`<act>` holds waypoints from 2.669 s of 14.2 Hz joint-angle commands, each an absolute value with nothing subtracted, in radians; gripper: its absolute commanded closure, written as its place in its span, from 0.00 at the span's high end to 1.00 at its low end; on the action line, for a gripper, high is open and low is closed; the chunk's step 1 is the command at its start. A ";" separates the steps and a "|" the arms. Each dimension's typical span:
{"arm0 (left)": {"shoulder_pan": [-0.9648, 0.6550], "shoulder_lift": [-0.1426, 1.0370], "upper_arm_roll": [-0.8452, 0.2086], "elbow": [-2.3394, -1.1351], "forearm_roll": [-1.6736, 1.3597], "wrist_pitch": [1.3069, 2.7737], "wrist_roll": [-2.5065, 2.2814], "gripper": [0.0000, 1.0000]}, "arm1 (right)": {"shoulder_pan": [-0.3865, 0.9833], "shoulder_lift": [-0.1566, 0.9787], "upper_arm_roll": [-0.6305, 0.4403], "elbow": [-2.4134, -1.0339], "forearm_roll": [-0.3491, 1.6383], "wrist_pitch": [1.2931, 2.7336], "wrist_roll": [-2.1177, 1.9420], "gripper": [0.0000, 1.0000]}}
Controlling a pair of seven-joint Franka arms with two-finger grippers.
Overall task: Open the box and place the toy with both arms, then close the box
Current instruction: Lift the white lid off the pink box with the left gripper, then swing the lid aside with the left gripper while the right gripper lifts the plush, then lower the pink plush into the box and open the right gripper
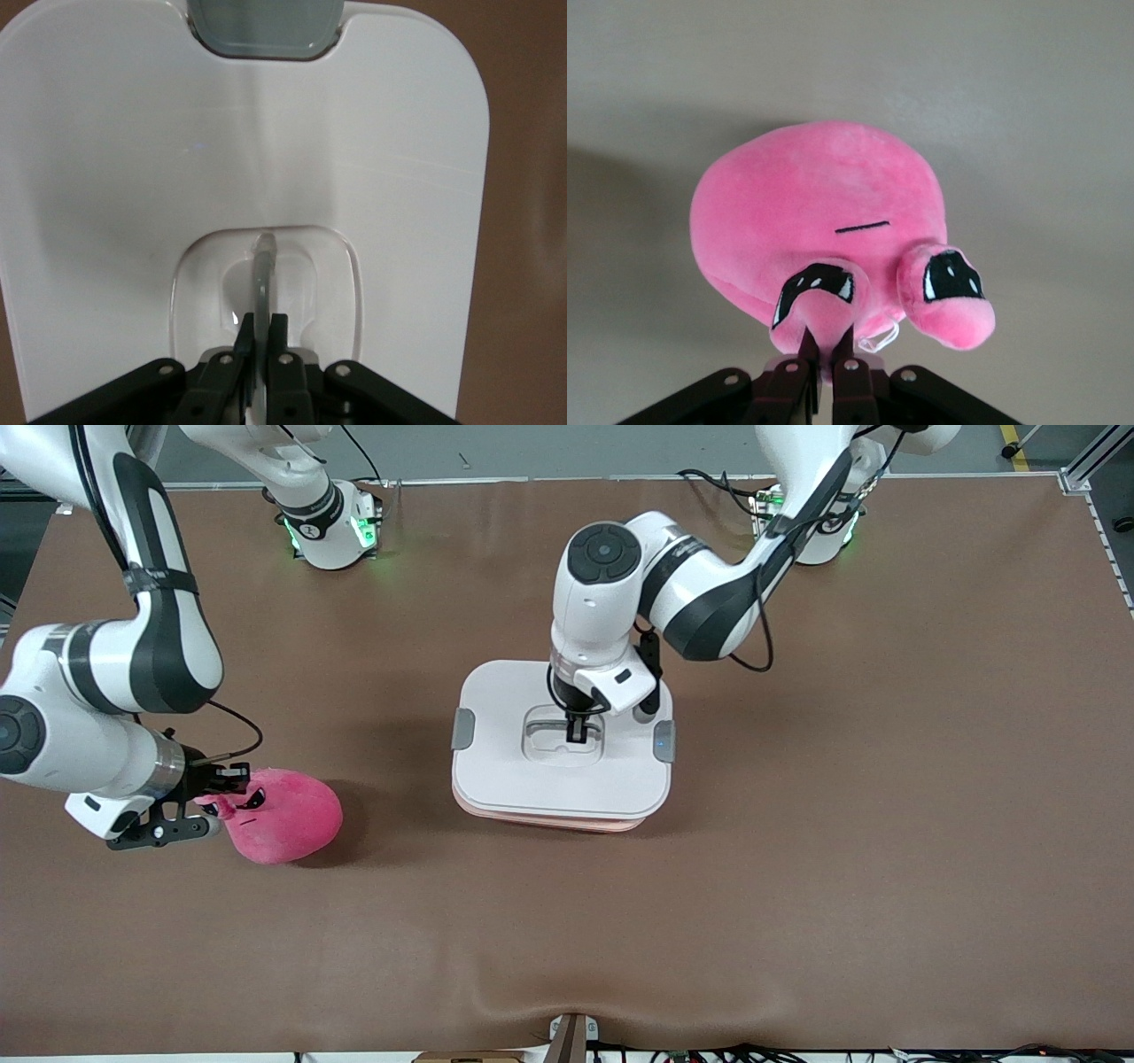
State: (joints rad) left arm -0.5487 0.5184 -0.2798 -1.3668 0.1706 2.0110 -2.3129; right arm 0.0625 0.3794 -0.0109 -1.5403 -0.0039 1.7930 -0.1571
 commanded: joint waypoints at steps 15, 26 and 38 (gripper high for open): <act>-0.051 0.200 -0.287 -1.387 -0.044 1.453 -1.261 0.00 | 0.507 0.258 -0.008 -1.427 -0.207 1.494 -0.429 0.00; 0.236 0.123 -0.276 -1.385 -0.031 1.325 -0.784 0.00 | 0.839 0.305 -0.012 -1.408 -0.432 1.537 -0.803 0.00; 0.293 0.123 -0.285 -1.384 -0.031 1.292 -0.635 0.00 | 0.900 0.425 -0.012 -1.374 -0.437 1.624 -0.743 0.00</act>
State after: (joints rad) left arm 0.2849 0.1467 -0.2803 -1.3685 -0.0245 1.3090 -0.6567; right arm 0.8821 0.3867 -0.0067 -1.4189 -0.4139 1.6356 -0.7867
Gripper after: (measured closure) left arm 0.930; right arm 0.921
